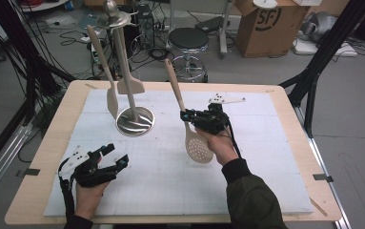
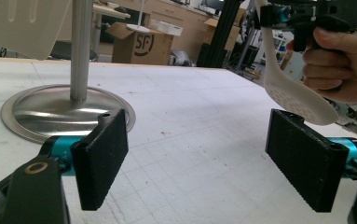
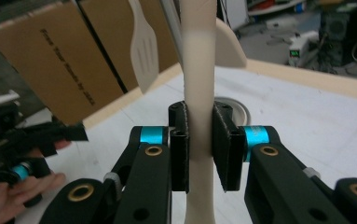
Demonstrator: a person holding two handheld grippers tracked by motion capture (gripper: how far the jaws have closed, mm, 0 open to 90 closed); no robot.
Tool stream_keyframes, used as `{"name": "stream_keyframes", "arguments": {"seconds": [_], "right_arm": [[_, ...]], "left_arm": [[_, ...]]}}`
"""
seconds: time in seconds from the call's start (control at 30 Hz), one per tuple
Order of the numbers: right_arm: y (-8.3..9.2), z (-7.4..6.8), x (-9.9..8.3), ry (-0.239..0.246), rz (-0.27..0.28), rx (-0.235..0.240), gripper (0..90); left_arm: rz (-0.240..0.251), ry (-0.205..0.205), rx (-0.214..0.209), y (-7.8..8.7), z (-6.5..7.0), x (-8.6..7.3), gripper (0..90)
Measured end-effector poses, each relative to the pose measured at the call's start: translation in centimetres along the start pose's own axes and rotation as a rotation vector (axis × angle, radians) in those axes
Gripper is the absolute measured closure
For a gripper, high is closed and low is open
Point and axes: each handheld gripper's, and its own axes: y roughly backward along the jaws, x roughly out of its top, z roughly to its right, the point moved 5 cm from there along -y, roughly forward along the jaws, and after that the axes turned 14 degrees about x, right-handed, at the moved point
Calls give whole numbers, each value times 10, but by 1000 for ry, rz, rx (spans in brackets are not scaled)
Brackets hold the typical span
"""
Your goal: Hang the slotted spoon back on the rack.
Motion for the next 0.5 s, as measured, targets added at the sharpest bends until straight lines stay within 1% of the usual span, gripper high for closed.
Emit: {"name": "stream_keyframes", "arguments": {"seconds": [0.13,0.2,0.23,0.27,0.3,0.33,0.5], "right_arm": [[-4,-5,6,42,39,5,791],[-6,-7,10,57,54,12,791],[-8,-8,11,59,64,20,791],[-9,-8,11,52,73,38,791],[-10,-8,11,40,81,44,791],[-11,-8,11,45,87,37,791],[-17,-11,15,71,128,46,790]], "left_arm": [[2,-3,0,0,0,0,216],[3,2,1,0,0,1,216],[4,4,0,0,0,1,216],[5,2,1,0,-1,1,216],[4,5,3,1,-1,1,216],[5,9,2,1,-1,1,216],[6,6,-4,1,0,1,216]]}}
